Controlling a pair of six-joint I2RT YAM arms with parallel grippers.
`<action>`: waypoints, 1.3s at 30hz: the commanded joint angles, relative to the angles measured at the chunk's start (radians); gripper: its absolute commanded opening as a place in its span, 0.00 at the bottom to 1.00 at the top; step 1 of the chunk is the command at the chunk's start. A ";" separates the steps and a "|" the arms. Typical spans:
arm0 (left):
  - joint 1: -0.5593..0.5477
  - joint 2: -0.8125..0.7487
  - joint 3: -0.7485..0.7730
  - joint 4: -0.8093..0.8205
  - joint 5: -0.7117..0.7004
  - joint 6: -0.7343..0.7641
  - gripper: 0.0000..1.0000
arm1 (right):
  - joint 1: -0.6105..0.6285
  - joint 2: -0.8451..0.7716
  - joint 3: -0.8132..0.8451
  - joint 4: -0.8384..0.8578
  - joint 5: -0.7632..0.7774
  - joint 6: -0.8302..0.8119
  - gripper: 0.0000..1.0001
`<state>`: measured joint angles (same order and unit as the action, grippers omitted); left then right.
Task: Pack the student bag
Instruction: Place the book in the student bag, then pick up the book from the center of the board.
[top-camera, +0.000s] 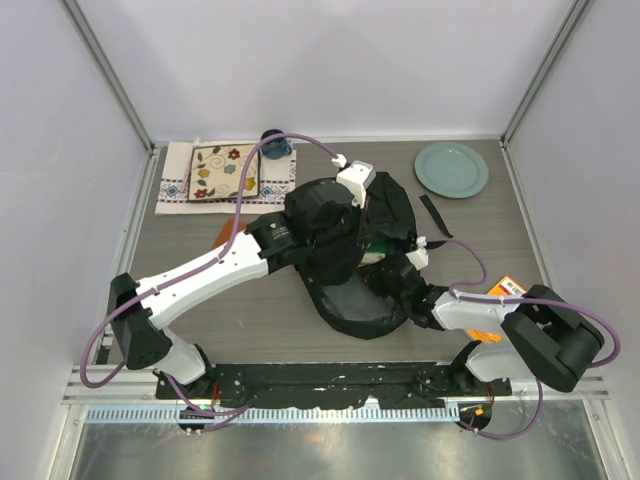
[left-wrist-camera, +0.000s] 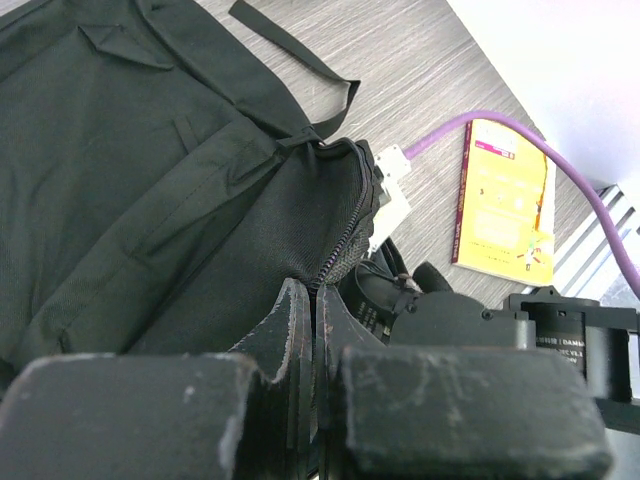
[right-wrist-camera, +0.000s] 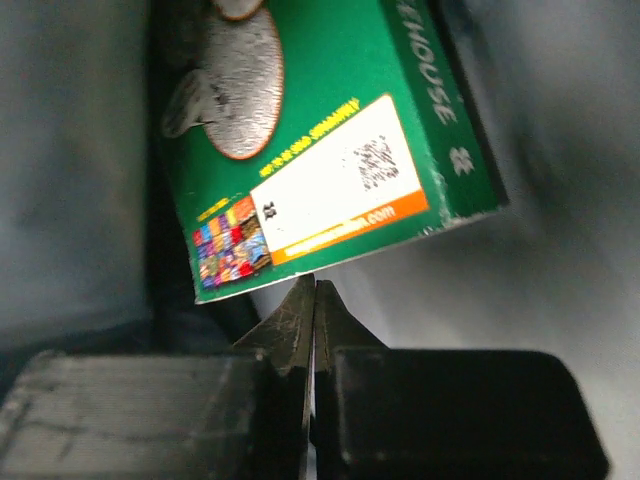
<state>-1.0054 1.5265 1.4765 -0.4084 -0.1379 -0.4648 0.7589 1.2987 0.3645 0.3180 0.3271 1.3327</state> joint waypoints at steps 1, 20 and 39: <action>0.005 -0.084 -0.019 0.054 -0.043 -0.006 0.00 | -0.027 0.031 0.054 0.283 -0.059 -0.058 0.04; 0.007 -0.147 -0.160 0.036 -0.091 -0.011 0.00 | -0.052 -0.818 -0.018 -0.570 -0.013 -0.255 0.74; -0.088 -0.111 -0.099 0.038 0.259 0.037 0.92 | -0.200 -0.717 0.468 -1.358 0.619 -0.219 0.95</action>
<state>-1.0954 1.4006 1.2980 -0.4240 0.0944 -0.4454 0.6209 0.5945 0.7643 -0.9325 0.8314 1.0847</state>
